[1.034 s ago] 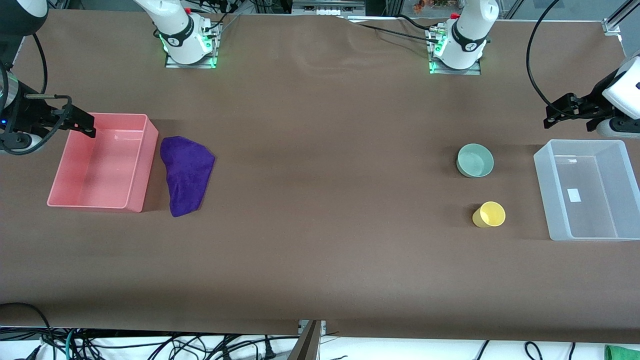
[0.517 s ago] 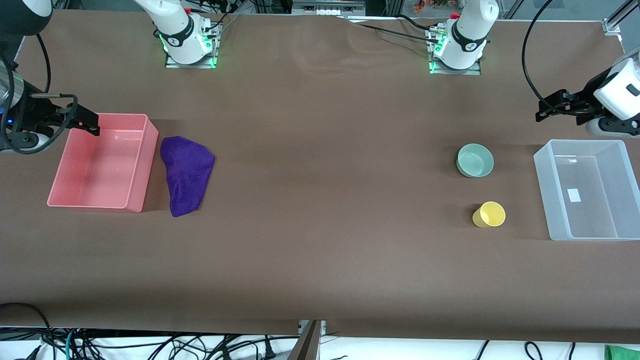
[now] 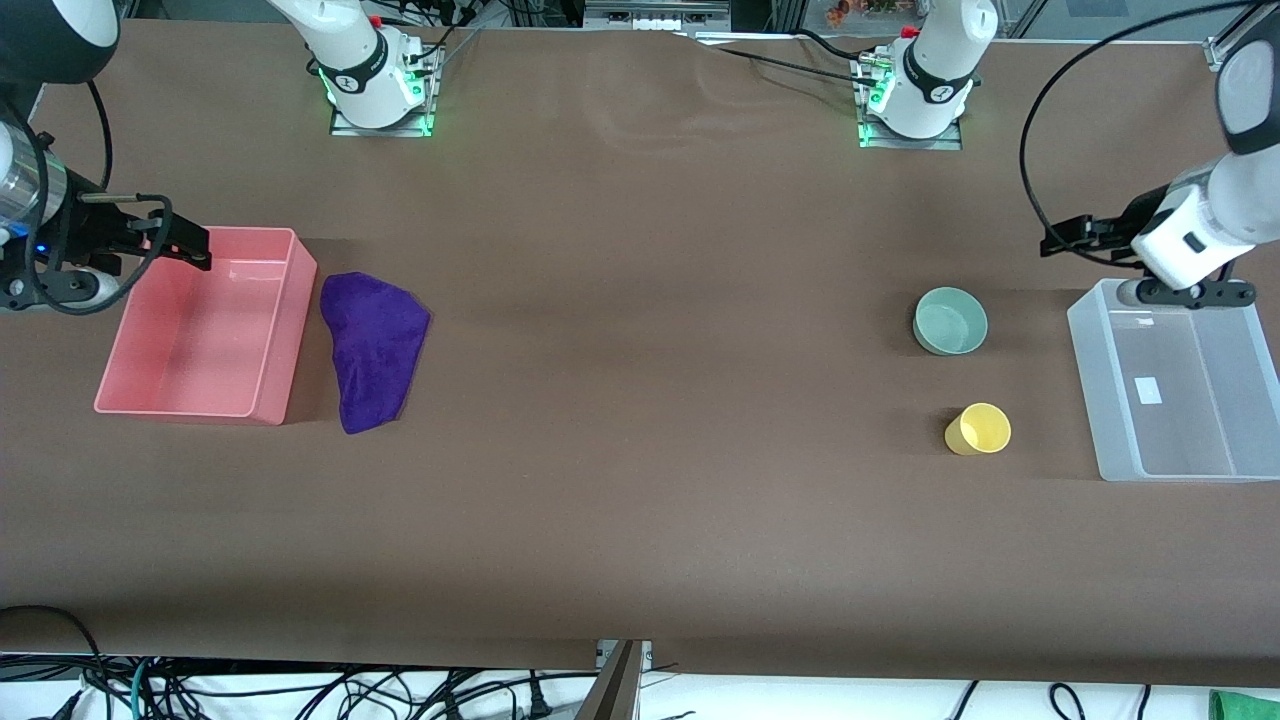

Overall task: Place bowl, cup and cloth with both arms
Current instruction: 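Reach the right gripper to the cloth while the left gripper reaches the bowl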

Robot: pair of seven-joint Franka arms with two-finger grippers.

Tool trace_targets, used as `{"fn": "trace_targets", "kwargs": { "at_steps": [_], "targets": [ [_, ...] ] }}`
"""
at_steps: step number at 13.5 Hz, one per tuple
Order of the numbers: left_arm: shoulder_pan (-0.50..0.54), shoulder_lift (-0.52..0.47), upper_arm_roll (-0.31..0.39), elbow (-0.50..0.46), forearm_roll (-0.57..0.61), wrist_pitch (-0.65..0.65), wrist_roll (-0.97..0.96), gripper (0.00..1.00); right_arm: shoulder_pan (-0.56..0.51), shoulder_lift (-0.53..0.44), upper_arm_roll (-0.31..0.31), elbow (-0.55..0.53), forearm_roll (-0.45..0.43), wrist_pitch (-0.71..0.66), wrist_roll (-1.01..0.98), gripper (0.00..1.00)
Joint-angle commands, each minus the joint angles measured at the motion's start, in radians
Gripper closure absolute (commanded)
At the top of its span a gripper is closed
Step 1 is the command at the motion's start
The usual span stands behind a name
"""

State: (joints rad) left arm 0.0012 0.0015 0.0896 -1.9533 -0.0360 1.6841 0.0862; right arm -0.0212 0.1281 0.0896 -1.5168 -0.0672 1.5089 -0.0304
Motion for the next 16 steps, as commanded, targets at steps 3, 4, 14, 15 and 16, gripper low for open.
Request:
{"fn": "trace_targets", "kwargs": {
  "at_steps": [3,4,14,15,16],
  "targets": [
    [0.049,0.135,-0.001,-0.073,-0.099,0.117,0.035,0.0,-0.003,0.001,0.002,-0.063,0.007,-0.001,-0.006,0.0],
    [0.049,0.167,-0.001,-0.073,-0.097,0.146,0.035,0.0,-0.003,0.002,0.004,-0.08,0.017,0.01,-0.006,0.0],
    [0.043,0.34,-0.033,-0.266,-0.113,0.597,0.118,0.26,0.0,0.041,0.073,-0.511,0.041,0.48,0.104,0.0],
    [0.048,0.354,-0.033,-0.266,-0.113,0.603,0.119,0.42,0.0,0.048,0.073,-0.554,0.041,0.532,0.106,0.0],
    [0.043,0.371,-0.036,-0.262,-0.113,0.609,0.121,0.54,0.0,0.056,0.075,-0.595,0.041,0.594,0.106,0.0]
  ]
}}
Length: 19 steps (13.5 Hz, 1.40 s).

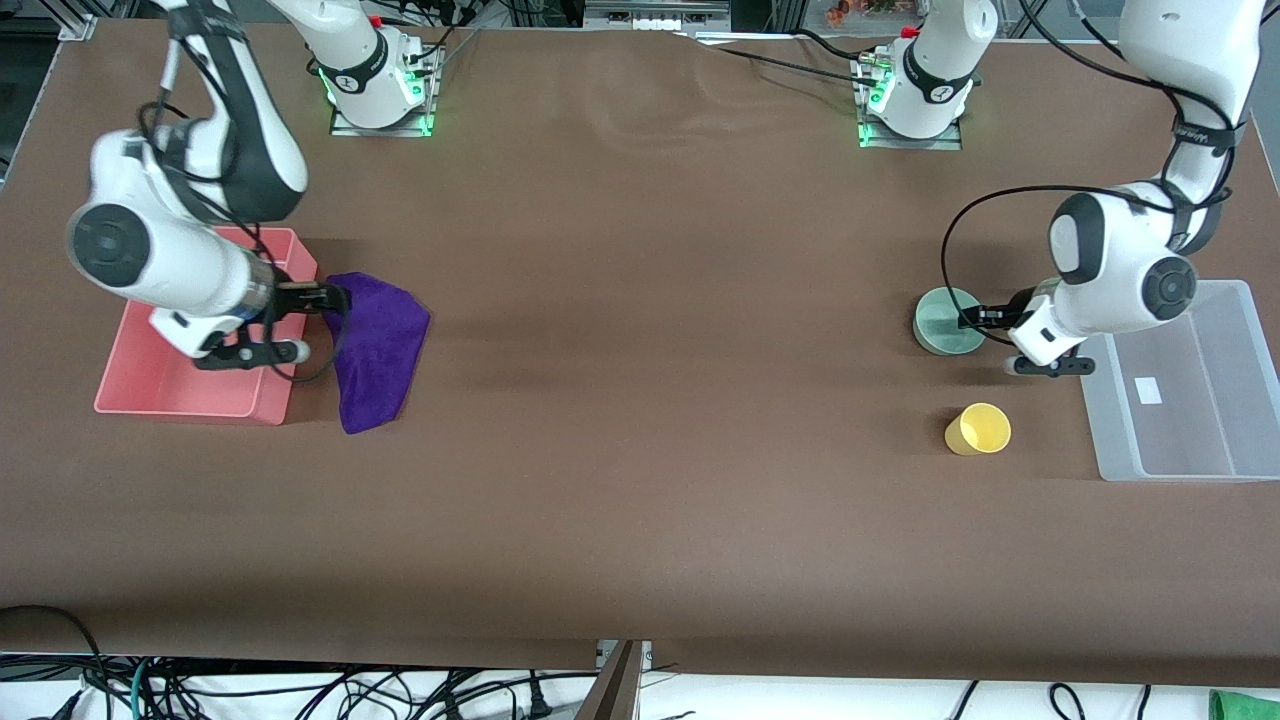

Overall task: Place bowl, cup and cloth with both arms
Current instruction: 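Reach the right gripper to the cloth while the left gripper reaches the bowl, then grasp the purple cloth with the right gripper while the left gripper carries the bowl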

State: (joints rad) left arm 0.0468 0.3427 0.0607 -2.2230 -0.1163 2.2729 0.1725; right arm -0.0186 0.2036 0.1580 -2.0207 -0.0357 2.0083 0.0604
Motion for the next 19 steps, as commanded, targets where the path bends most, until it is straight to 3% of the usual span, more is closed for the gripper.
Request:
{"fn": "trace_targets", "kwargs": {
  "at_steps": [1,3,4,7,12,14,16,17,18,19],
  "targets": [
    [-0.011,0.045,-0.007,0.016,-0.029,0.022,0.035,0.68,0.0,-0.009,0.005,-0.131,0.008,0.148,0.015,0.0],
    [-0.01,0.047,-0.007,0.019,-0.022,0.016,0.038,0.96,0.009,0.006,0.005,-0.196,0.003,0.254,0.015,0.0],
    [-0.001,0.045,-0.007,0.02,-0.02,0.013,0.039,1.0,0.009,0.025,0.005,-0.217,0.003,0.301,0.015,0.0],
    [0.001,0.038,-0.004,0.103,-0.022,-0.097,0.03,1.0,0.017,0.1,0.003,-0.245,0.003,0.429,0.015,0.0],
    [0.057,0.029,0.008,0.46,-0.003,-0.602,0.036,1.0,0.043,0.172,-0.006,-0.251,-0.006,0.558,0.012,0.0],
    [0.097,0.038,0.007,0.607,0.061,-0.741,0.056,1.0,0.046,0.18,-0.02,-0.248,-0.006,0.563,0.012,0.0],
    [0.163,0.076,0.008,0.728,0.122,-0.788,0.196,1.0,0.046,0.18,-0.026,-0.248,-0.007,0.564,-0.002,0.01],
    [0.209,0.096,0.008,0.744,0.173,-0.786,0.282,1.0,0.046,0.186,-0.032,-0.247,-0.009,0.564,-0.005,0.22],
    [0.247,0.128,0.008,0.766,0.216,-0.776,0.371,1.0,0.046,0.189,-0.034,-0.247,-0.009,0.564,-0.005,0.52],
    [0.281,0.171,0.008,0.834,0.243,-0.754,0.445,1.0,0.046,0.189,-0.034,-0.247,-0.009,0.563,-0.004,0.72]
  ]
}}
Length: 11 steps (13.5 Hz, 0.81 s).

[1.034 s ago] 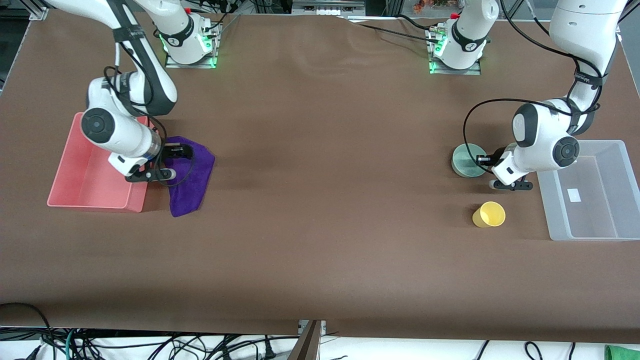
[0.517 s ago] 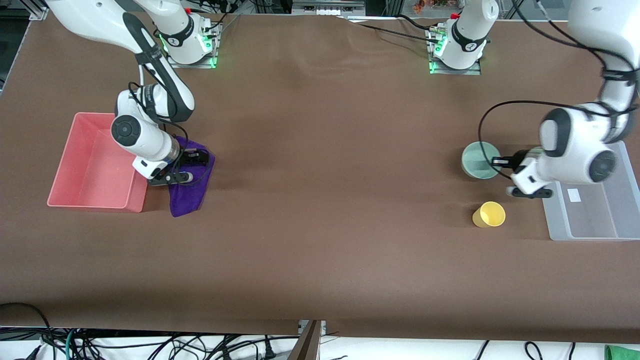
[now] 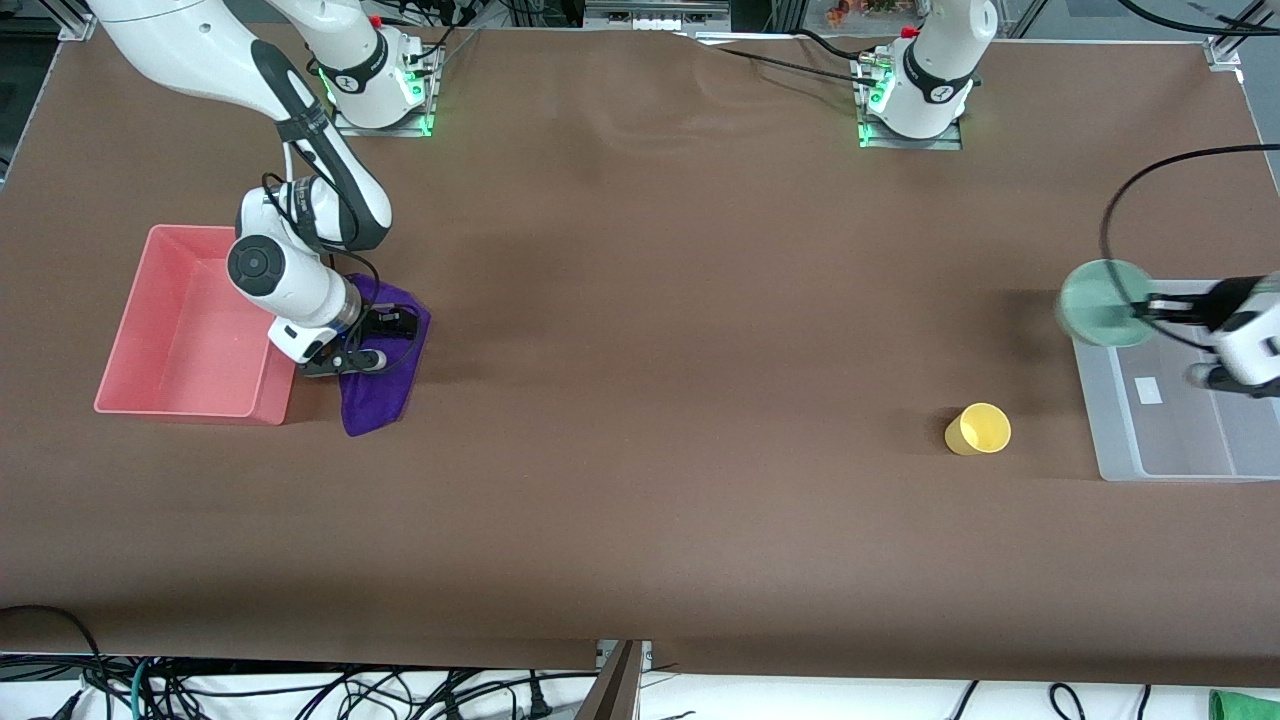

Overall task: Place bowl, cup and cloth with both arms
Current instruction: 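Grasp the purple cloth with the right gripper while the left gripper carries the bowl, then lift the cloth toward the pink bin while the left gripper releases the bowl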

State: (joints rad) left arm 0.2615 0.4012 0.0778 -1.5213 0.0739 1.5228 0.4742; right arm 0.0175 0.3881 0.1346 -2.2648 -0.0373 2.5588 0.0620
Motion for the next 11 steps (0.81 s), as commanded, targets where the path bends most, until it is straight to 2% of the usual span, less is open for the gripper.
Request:
{"fn": "trace_targets", "kwargs": {
  "at_steps": [1,2,4,7,10,11],
  "targets": [
    [0.105,0.161,-0.009,0.192,0.069,0.005,0.214,1.0,0.009,0.009,-0.01,-0.001,-0.007,0.008,-0.005,0.9],
    [0.146,0.21,-0.009,0.245,0.075,0.028,0.266,1.0,0.007,0.015,-0.01,-0.001,-0.007,0.006,-0.004,1.0],
    [0.197,0.289,-0.009,0.282,0.072,0.15,0.325,1.0,0.007,0.015,-0.01,0.001,-0.007,0.003,0.001,1.0],
    [0.225,0.379,-0.013,0.267,0.047,0.34,0.327,1.0,0.007,0.003,-0.01,0.017,-0.007,-0.027,0.004,1.0],
    [0.246,0.418,-0.016,0.181,-0.034,0.474,0.333,1.0,-0.001,-0.032,-0.012,0.115,-0.007,-0.197,-0.008,1.0],
    [0.245,0.418,-0.016,0.179,-0.034,0.474,0.343,0.63,-0.005,-0.044,-0.013,0.166,-0.007,-0.275,-0.013,1.0]
  ]
}}
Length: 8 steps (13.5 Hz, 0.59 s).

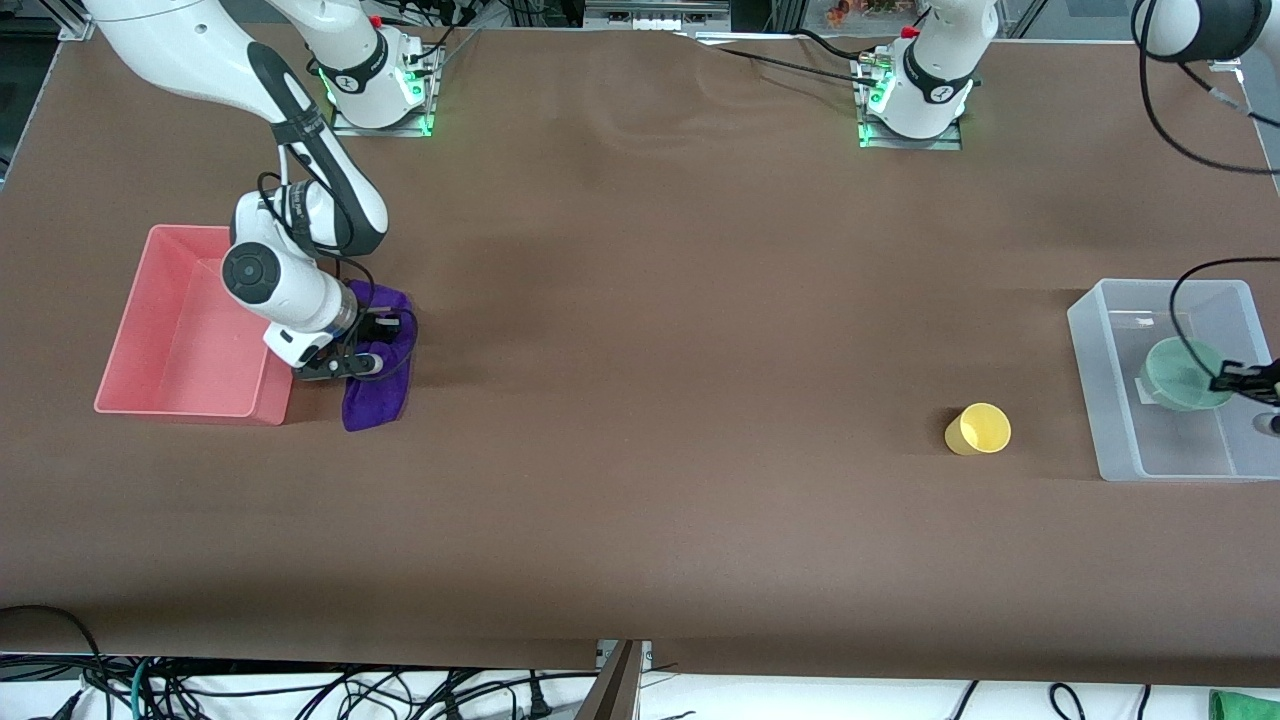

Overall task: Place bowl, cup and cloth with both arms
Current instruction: 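Lift the cloth toward the pink bin while the left gripper releases the bowl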

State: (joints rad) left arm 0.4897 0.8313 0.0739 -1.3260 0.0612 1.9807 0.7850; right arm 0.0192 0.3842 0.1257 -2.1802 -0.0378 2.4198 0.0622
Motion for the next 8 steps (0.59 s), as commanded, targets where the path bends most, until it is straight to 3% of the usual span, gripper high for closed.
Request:
{"fn": "trace_targets", "kwargs": {
  "at_steps": [1,3,5,8],
  "targets": [
    [0.012,-0.015,-0.013,-0.015,-0.02,0.013,0.052,0.01,-0.015,-0.045,-0.006,0.145,-0.007,-0.224,-0.025,1.0],
    [0.015,-0.037,-0.013,-0.007,-0.017,0.007,0.081,0.0,-0.015,-0.054,-0.021,0.255,-0.007,-0.373,-0.056,1.0],
    [0.001,-0.119,-0.028,-0.001,-0.017,-0.038,0.094,0.0,-0.016,-0.064,-0.05,0.369,-0.008,-0.529,-0.102,1.0],
    [-0.116,-0.237,-0.043,0.001,-0.009,-0.198,-0.004,0.0,-0.016,-0.064,-0.122,0.523,-0.019,-0.727,-0.224,1.0]
  ]
}}
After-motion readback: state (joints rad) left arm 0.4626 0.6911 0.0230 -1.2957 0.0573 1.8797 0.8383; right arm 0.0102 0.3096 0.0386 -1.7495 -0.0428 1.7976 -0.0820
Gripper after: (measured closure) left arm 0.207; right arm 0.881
